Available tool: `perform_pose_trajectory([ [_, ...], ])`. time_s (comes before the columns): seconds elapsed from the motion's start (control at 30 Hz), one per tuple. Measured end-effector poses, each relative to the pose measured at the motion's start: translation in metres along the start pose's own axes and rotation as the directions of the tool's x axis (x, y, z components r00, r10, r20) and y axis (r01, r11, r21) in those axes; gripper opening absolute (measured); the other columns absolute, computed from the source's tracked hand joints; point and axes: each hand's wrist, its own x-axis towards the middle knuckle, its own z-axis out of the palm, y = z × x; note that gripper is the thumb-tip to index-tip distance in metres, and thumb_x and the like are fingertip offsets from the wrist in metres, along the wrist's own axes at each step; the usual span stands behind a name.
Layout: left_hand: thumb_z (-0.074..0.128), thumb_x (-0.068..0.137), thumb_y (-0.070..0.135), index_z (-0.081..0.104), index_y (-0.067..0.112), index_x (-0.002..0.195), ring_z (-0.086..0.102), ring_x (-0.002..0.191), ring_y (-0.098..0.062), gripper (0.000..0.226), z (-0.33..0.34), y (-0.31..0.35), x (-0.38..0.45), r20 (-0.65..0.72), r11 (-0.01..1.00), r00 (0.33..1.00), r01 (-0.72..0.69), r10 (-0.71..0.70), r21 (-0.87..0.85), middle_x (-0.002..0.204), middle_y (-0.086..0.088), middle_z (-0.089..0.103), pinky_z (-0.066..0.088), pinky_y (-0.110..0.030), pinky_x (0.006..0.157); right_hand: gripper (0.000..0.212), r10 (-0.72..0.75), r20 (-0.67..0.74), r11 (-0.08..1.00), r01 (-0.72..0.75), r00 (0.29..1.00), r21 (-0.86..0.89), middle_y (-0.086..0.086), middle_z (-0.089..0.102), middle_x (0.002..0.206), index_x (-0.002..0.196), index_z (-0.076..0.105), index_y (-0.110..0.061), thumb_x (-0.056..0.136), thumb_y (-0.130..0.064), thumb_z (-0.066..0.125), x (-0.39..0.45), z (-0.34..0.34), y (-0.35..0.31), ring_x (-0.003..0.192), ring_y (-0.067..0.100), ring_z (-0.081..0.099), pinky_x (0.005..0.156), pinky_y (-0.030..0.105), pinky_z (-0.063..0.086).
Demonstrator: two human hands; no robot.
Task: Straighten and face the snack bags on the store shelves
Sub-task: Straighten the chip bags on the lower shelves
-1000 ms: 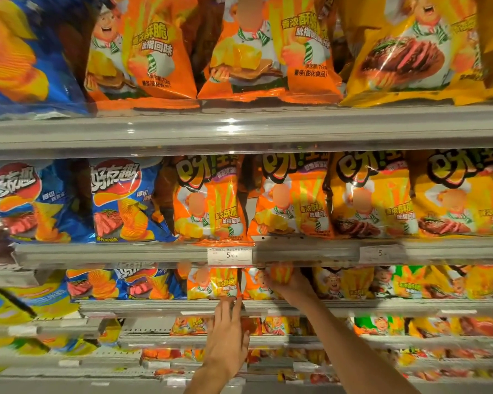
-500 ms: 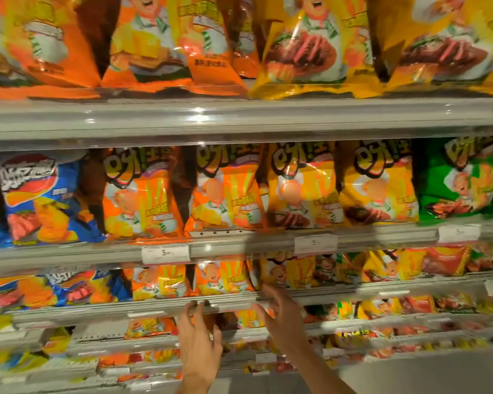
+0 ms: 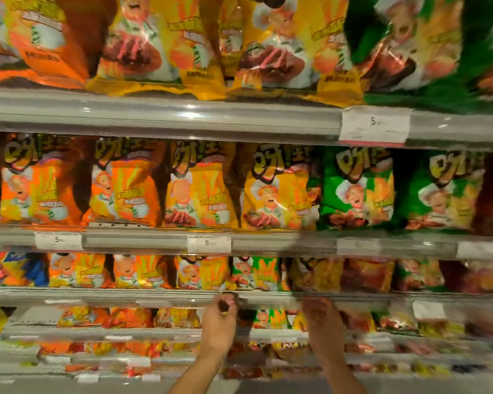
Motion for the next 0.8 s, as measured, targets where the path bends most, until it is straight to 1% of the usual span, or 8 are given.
perform_pose_trajectory([
  [0.07,0.061,0.095,0.005,0.063,0.014,0.098,0.064,0.086,-0.024,0.01,0.025,0.012,-0.006,-0.048,0.998,0.997,-0.055,0.054,-0.015,0.086,-0.003,0.068,0.04,-0.026,0.068,0.02,-0.002,0.013,0.999,0.003,1.0,-0.032,0.008,0.074,0.096,0.104,0.065,-0.012,0.089,-0.013,0.077,0.016,-0.025,0.006,0.091,0.028,0.07,0.086,0.048,0.057],
  [0.17,0.06,0.093,0.0,0.063,0.005,0.114,0.064,0.091,-0.023,0.021,0.049,0.025,-0.013,-0.095,0.999,0.994,-0.049,0.047,-0.023,0.101,-0.012,0.069,0.048,-0.027,0.082,0.021,-0.061,0.01,0.995,0.062,0.998,-0.083,0.014,0.071,0.106,0.107,0.065,-0.012,0.09,-0.015,0.076,0.033,-0.051,0.012,0.097,0.032,0.067,0.087,0.048,0.053],
  [0.27,0.062,0.093,0.002,0.058,0.005,0.127,0.06,0.101,-0.022,0.034,0.06,0.035,-0.017,-0.14,0.998,0.989,-0.057,0.057,0.003,0.112,-0.01,0.066,0.043,-0.028,0.088,0.045,-0.151,-0.022,0.937,0.136,0.988,-0.321,0.013,0.066,0.123,0.124,0.066,-0.006,0.088,-0.03,0.079,0.039,-0.063,0.005,0.112,0.033,0.064,0.088,0.035,0.049],
  [0.4,0.063,0.094,0.004,0.047,0.002,0.141,0.054,0.126,-0.029,0.049,0.061,0.047,-0.008,-0.091,0.997,0.993,-0.074,0.074,0.003,0.135,-0.013,0.058,0.039,-0.029,0.101,0.05,-0.369,0.011,0.87,0.35,0.929,-0.348,0.019,0.071,0.113,0.116,0.07,0.003,0.077,-0.021,0.089,0.052,-0.065,-0.008,0.106,0.036,0.068,0.091,0.043,0.055],
  [0.5,0.064,0.095,0.011,0.034,0.002,0.151,0.049,0.133,-0.029,0.064,0.057,0.052,0.002,-0.041,0.998,0.998,-0.053,0.054,0.017,0.142,-0.012,0.053,0.038,-0.033,0.11,0.046,-0.285,0.135,0.934,0.307,0.949,-0.181,0.008,0.067,0.111,0.116,0.066,-0.009,0.08,-0.029,0.086,0.066,-0.062,-0.02,0.106,0.029,0.064,0.091,0.042,0.052],
  [0.63,0.07,0.092,0.02,0.021,0.005,0.156,0.045,0.137,-0.03,0.082,0.047,0.053,0.018,0.07,0.999,0.997,0.015,-0.012,-0.04,0.148,-0.013,0.049,0.034,-0.047,0.116,0.093,-0.142,0.218,0.97,0.18,0.966,-0.163,0.008,0.055,0.142,0.148,0.044,-0.011,0.073,-0.046,0.088,0.082,-0.053,-0.022,0.131,0.028,0.053,0.108,0.043,0.046],
  [0.7,0.073,0.089,0.021,0.024,0.005,0.155,0.05,0.131,-0.031,0.083,0.044,0.053,0.026,0.109,0.998,0.994,0.029,-0.022,-0.057,0.142,-0.015,0.054,0.038,-0.048,0.113,0.114,-0.064,0.249,0.977,0.112,0.966,-0.182,0.005,0.044,0.155,0.158,0.028,-0.013,0.07,-0.051,0.089,0.09,-0.051,-0.022,0.141,0.026,0.044,0.113,0.04,0.041],
  [0.8,0.076,0.087,0.018,0.034,0.002,0.148,0.058,0.117,-0.033,0.076,0.042,0.051,0.039,0.142,0.996,0.989,0.044,-0.033,-0.072,0.122,-0.018,0.063,0.045,-0.048,0.107,0.114,-0.048,0.315,0.989,0.089,0.948,-0.117,-0.004,0.046,0.152,0.158,0.027,-0.019,0.067,-0.044,0.092,0.103,-0.049,-0.022,0.135,0.014,0.044,0.106,0.029,0.038],
])
